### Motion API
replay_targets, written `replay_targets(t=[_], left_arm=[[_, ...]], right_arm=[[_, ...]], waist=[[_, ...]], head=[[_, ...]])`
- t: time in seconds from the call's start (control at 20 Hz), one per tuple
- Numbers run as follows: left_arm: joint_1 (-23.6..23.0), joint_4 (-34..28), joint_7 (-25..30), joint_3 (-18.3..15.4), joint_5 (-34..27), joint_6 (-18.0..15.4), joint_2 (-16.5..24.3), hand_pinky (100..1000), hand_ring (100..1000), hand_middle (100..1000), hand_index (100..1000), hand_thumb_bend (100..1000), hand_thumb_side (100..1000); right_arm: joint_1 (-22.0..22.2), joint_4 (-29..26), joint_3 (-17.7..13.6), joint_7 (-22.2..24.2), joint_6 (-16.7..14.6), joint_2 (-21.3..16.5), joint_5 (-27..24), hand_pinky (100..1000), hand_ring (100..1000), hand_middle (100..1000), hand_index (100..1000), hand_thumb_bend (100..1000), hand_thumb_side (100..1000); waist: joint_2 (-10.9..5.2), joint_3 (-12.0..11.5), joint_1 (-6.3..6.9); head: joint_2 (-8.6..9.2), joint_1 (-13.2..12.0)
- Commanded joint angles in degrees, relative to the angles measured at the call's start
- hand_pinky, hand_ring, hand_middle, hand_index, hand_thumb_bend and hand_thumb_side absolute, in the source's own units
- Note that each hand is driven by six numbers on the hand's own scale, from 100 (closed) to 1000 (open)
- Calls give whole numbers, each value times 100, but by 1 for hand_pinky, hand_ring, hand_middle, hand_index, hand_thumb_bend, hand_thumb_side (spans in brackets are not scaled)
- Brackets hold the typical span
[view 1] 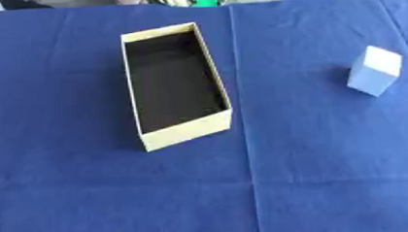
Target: Pick up objects on the table and place them in the box.
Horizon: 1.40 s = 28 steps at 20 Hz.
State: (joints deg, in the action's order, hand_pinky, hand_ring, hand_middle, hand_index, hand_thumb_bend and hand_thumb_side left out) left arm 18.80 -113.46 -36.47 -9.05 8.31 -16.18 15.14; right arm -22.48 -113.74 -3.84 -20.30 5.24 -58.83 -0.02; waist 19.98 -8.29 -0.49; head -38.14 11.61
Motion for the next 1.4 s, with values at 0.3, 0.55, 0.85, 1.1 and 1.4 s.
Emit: replay_targets(t=[0.3,0.55,0.85,1.1,1.4], left_arm=[[40,-113,64,31,-25,7,155,471,673,632,729,107,689],[42,-113,97,59,-34,10,185,471,673,632,729,104,689],[45,-113,152,93,-46,35,214,471,675,633,728,101,690],[42,-113,181,107,-54,47,233,471,676,633,728,100,690],[38,-113,195,114,-61,51,231,470,677,633,728,100,690]], right_arm=[[-502,-85,124,1753,864,-1161,1051,753,849,832,891,100,986],[-921,-85,359,2927,999,-1400,1651,765,869,855,890,100,1000],[-1581,322,788,4456,799,-1355,2282,786,899,893,933,239,957],[-2130,966,1094,5460,441,-1093,2598,798,918,914,954,331,892],[-2612,1598,1421,5962,150,-719,3026,798,921,920,958,336,869]], waist=[[-225,5,-55],[-242,-1,-81],[-254,-12,-111],[-262,-10,-137],[-268,-26,-143]], head=[[45,198],[60,214],[71,231],[108,253],[150,278]])
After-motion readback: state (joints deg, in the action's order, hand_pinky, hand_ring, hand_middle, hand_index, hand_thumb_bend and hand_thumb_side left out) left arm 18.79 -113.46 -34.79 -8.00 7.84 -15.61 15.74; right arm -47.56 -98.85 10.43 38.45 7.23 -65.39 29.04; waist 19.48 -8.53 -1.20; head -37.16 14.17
